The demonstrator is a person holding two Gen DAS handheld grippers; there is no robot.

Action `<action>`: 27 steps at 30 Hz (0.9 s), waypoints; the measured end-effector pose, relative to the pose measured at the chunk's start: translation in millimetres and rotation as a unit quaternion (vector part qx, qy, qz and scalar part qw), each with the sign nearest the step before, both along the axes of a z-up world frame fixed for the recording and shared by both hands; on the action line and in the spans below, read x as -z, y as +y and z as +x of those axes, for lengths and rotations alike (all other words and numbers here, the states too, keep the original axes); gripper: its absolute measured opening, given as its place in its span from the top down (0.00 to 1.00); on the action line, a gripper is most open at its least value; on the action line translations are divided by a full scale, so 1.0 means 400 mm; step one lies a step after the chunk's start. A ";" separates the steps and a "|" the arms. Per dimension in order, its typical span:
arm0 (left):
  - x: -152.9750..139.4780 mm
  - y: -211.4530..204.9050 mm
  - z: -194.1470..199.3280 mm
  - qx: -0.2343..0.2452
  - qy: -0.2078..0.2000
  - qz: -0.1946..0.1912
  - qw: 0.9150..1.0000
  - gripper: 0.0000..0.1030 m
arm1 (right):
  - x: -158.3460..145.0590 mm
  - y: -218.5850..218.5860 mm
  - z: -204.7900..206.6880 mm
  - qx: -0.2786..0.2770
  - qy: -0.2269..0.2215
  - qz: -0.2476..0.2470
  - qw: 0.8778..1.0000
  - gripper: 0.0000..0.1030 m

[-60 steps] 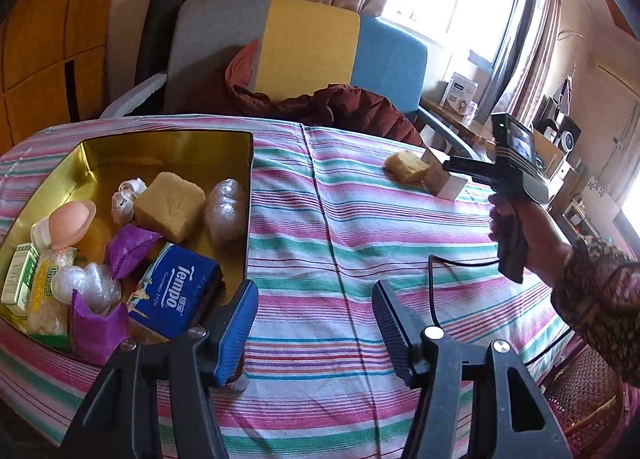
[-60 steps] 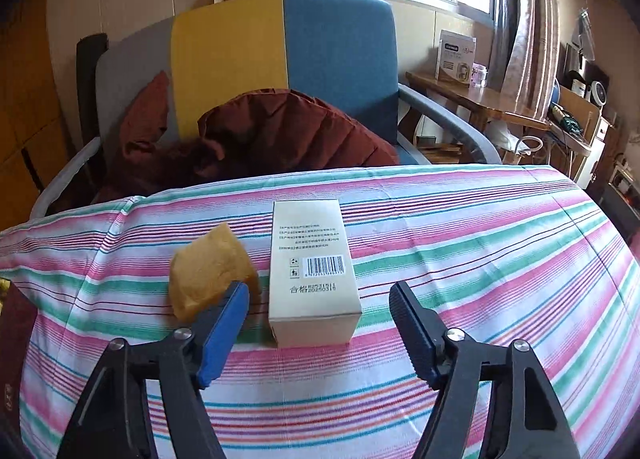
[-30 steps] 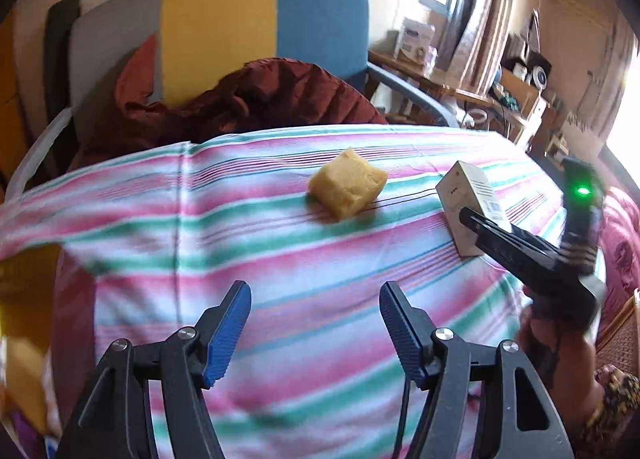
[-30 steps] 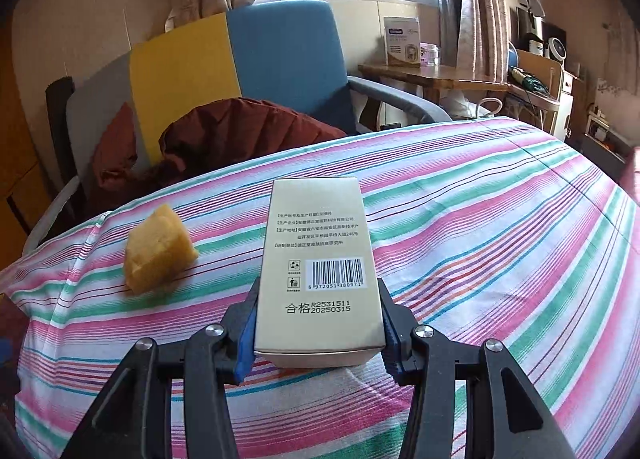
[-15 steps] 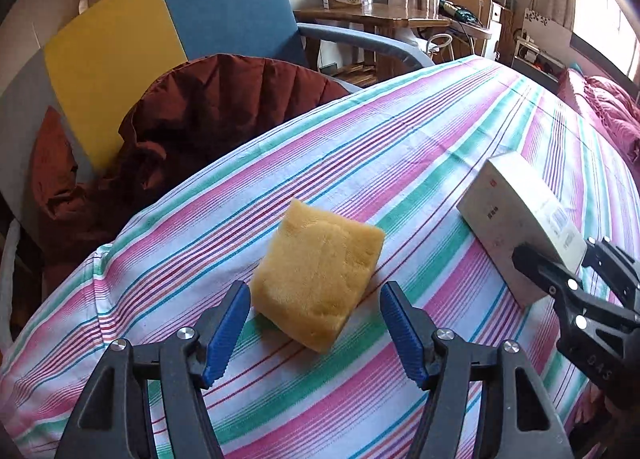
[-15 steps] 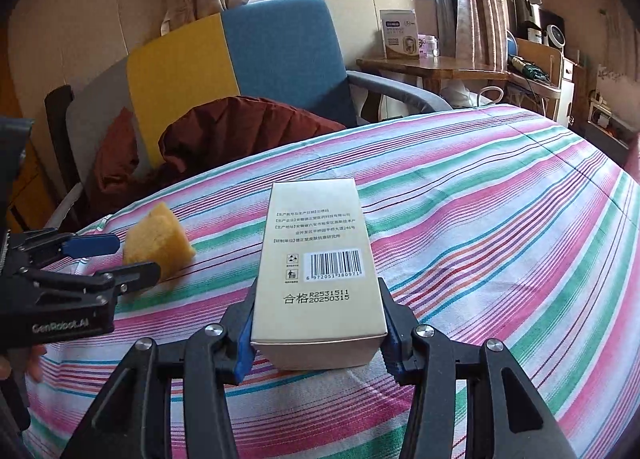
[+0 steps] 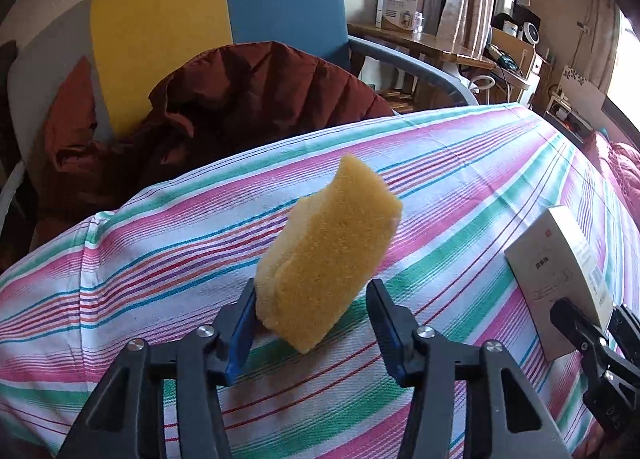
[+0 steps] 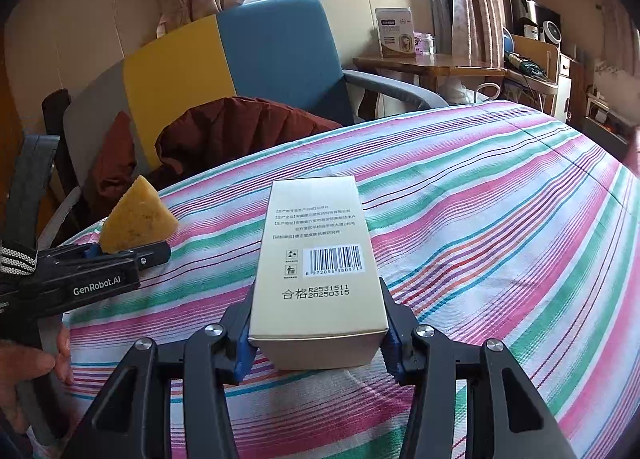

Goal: Organize objects
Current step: 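Carry the yellow sponge into the gold tray and open the left gripper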

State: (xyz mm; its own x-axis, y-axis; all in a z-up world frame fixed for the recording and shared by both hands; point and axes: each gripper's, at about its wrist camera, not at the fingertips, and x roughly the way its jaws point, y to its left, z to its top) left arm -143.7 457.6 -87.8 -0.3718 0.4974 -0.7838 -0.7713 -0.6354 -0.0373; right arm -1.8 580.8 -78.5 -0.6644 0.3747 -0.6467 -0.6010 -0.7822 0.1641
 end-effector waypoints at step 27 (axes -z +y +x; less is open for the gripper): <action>-0.005 -0.307 0.178 -0.097 0.012 0.059 0.993 0.69 | -0.034 -0.040 0.013 0.013 0.005 0.059 0.998 0.51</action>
State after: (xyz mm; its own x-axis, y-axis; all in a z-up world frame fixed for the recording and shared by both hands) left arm -72.7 334.9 -86.0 -0.4881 0.5026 -0.7135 -0.6362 -0.7645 -0.1033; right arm 3.3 564.7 -64.8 -0.6593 0.4660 -0.5901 -0.6207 -0.7802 0.0775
